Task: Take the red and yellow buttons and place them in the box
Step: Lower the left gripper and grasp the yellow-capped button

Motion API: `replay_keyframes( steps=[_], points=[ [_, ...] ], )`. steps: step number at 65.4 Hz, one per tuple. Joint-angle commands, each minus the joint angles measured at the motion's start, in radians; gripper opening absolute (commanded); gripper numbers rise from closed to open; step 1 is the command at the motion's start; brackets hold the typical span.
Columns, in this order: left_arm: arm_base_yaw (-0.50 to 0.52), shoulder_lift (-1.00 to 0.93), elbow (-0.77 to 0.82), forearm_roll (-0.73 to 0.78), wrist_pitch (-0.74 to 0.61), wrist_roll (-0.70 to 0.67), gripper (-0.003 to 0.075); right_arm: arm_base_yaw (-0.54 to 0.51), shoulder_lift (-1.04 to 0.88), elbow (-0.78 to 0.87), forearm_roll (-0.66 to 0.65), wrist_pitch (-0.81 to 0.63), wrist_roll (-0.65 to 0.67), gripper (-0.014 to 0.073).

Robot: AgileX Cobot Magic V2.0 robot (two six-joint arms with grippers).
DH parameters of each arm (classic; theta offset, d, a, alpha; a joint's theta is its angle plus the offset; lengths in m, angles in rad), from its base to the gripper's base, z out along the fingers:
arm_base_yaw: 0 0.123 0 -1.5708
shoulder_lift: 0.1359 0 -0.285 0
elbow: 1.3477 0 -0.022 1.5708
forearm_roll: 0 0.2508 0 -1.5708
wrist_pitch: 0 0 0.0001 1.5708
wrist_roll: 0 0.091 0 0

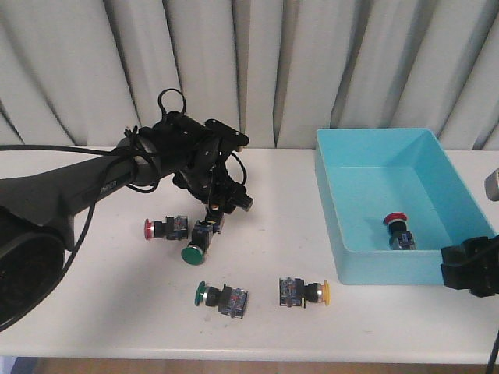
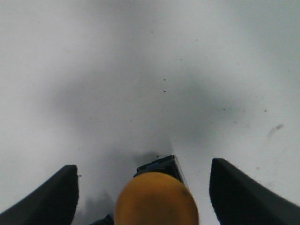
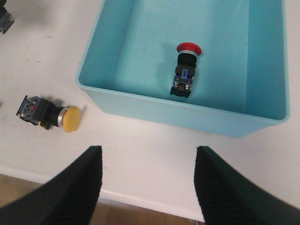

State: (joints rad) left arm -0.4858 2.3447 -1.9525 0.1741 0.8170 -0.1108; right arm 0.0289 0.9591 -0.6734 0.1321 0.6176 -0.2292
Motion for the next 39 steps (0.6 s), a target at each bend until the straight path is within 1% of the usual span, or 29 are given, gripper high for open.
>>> replay_keyframes(
  steps=[1,13,31,39],
  points=[
    [0.011,-0.031,-0.069,-0.007,0.000,-0.017,0.0538,-0.004,-0.015,-0.025,0.004,-0.060,-0.015,0.0436],
    [0.012,-0.011,-0.076,-0.070,-0.016,-0.008,0.0439,-0.004,-0.015,-0.025,0.004,-0.070,-0.018,0.0436],
    [0.012,-0.011,-0.076,-0.074,-0.023,-0.008,0.0259,-0.004,-0.015,-0.025,0.004,-0.070,-0.021,0.0436],
    [0.012,-0.013,-0.076,-0.074,-0.018,-0.009,0.0197,-0.004,-0.015,-0.025,0.004,-0.069,-0.021,0.0436]
  ],
)
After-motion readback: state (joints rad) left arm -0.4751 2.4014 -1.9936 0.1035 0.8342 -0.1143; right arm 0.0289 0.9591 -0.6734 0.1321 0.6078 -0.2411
